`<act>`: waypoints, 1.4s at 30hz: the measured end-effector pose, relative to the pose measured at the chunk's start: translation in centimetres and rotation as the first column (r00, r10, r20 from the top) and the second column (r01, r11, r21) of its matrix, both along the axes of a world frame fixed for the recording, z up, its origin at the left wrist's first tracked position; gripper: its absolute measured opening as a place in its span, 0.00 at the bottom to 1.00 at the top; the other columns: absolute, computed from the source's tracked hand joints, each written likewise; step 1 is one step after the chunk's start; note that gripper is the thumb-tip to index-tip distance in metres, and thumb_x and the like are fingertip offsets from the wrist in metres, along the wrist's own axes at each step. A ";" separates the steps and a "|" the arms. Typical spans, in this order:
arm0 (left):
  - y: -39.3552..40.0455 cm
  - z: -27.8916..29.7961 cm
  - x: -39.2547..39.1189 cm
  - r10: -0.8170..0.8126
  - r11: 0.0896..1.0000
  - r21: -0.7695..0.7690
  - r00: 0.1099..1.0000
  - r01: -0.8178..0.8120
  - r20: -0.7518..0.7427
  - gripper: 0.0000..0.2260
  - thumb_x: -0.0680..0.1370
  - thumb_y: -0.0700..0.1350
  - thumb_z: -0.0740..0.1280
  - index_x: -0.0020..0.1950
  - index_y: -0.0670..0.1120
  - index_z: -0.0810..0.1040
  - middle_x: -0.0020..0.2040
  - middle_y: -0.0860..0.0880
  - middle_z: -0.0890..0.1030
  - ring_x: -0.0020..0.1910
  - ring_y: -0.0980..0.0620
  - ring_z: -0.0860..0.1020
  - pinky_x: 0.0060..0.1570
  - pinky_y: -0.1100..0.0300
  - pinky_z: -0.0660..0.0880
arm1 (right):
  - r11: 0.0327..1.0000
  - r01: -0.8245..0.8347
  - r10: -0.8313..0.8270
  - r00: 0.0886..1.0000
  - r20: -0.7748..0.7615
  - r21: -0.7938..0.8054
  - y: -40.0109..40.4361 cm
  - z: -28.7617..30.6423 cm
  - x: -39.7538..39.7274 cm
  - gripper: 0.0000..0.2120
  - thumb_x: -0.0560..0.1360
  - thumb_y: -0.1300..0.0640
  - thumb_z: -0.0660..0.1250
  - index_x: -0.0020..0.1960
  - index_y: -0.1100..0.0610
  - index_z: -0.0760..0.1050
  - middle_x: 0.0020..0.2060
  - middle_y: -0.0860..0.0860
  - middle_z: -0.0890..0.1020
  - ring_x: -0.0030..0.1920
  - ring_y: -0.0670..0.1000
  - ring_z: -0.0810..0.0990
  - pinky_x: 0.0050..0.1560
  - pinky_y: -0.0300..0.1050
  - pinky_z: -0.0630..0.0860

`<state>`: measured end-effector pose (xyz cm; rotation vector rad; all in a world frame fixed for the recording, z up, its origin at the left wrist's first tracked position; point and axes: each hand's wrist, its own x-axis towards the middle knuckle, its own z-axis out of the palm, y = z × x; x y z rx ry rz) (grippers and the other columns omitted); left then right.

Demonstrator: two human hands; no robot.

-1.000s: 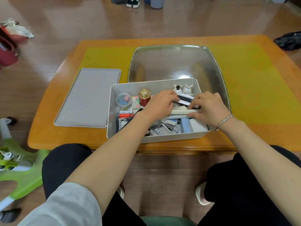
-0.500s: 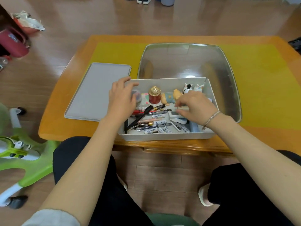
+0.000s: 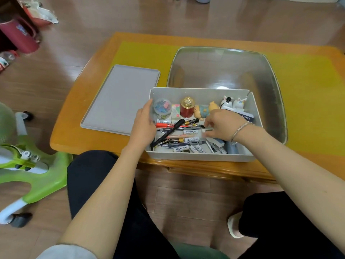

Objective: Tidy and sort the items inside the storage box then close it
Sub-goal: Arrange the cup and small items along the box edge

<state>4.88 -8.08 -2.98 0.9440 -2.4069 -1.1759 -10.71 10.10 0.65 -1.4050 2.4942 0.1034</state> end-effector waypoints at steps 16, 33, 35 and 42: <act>2.0 0.4 0.0 0.029 0.844 -0.536 1.000 -0.019 0.010 0.22 0.75 0.37 0.67 0.69 0.46 0.69 0.68 0.45 0.70 0.67 0.44 0.65 0.62 0.50 0.66 | 0.985 0.133 -0.153 0.966 -0.210 -0.108 1.9 -1.2 -0.1 0.11 0.70 0.48 0.72 0.50 0.50 0.81 0.50 0.53 0.75 0.50 0.56 0.76 0.42 0.43 0.63; 9.4 0.5 -8.6 -0.654 0.466 -0.265 0.530 0.844 0.539 0.17 0.77 0.49 0.67 0.66 0.56 0.73 0.50 0.49 0.79 0.50 0.48 0.77 0.34 0.59 0.65 | 0.987 0.060 -0.075 0.992 -0.098 -0.147 5.4 -0.4 -2.4 0.21 0.71 0.57 0.70 0.64 0.51 0.74 0.51 0.54 0.74 0.52 0.56 0.74 0.52 0.49 0.68; 9.1 0.4 -8.4 -0.639 0.479 -0.291 0.557 0.828 0.531 0.14 0.76 0.50 0.68 0.61 0.53 0.75 0.45 0.51 0.76 0.48 0.47 0.77 0.35 0.58 0.63 | 0.986 0.071 -0.085 0.992 -0.092 -0.151 5.6 -0.4 -2.5 0.21 0.71 0.58 0.70 0.64 0.52 0.74 0.51 0.54 0.74 0.52 0.56 0.74 0.52 0.49 0.67; 6.8 0.8 -7.5 -0.660 0.524 -0.347 0.628 0.778 0.412 0.15 0.73 0.54 0.72 0.58 0.51 0.77 0.48 0.52 0.76 0.51 0.50 0.72 0.44 0.54 0.71 | 0.972 0.112 -0.127 0.990 -0.058 -0.208 5.7 -0.6 -2.0 0.20 0.71 0.63 0.68 0.63 0.54 0.74 0.53 0.54 0.75 0.50 0.58 0.77 0.51 0.51 0.72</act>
